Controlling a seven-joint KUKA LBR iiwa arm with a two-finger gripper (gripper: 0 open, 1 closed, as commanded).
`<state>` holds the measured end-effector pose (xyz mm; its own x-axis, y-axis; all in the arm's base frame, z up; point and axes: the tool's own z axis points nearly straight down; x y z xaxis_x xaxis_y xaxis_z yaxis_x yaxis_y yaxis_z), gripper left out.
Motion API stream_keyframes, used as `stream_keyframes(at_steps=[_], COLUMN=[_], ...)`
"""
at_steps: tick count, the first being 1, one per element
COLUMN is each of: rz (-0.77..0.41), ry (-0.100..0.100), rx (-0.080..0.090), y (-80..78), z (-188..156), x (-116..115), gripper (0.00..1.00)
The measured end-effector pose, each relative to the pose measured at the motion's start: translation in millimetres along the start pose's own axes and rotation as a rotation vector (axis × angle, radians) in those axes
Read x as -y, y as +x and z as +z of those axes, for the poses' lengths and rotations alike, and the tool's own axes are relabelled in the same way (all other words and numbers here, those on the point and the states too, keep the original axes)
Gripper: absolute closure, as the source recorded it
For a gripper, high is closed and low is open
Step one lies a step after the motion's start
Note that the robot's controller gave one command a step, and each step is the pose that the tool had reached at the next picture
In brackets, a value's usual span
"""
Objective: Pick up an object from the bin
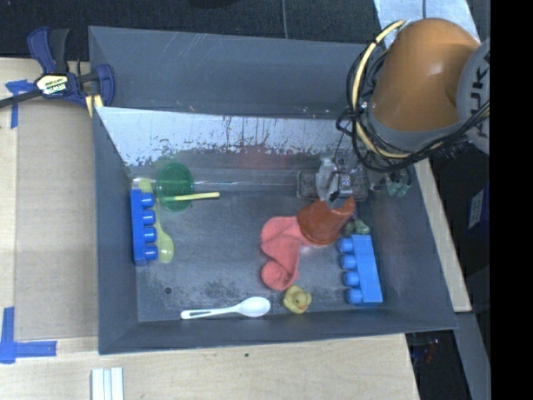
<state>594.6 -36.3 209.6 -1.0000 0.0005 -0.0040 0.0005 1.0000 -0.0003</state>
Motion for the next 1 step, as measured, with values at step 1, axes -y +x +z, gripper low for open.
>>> stream_keyframes(at_steps=[1], rz=[0.057], ry=[0.0], rx=[0.004], y=[-4.0], z=[39.5], x=[10.0], gripper=[1.0])
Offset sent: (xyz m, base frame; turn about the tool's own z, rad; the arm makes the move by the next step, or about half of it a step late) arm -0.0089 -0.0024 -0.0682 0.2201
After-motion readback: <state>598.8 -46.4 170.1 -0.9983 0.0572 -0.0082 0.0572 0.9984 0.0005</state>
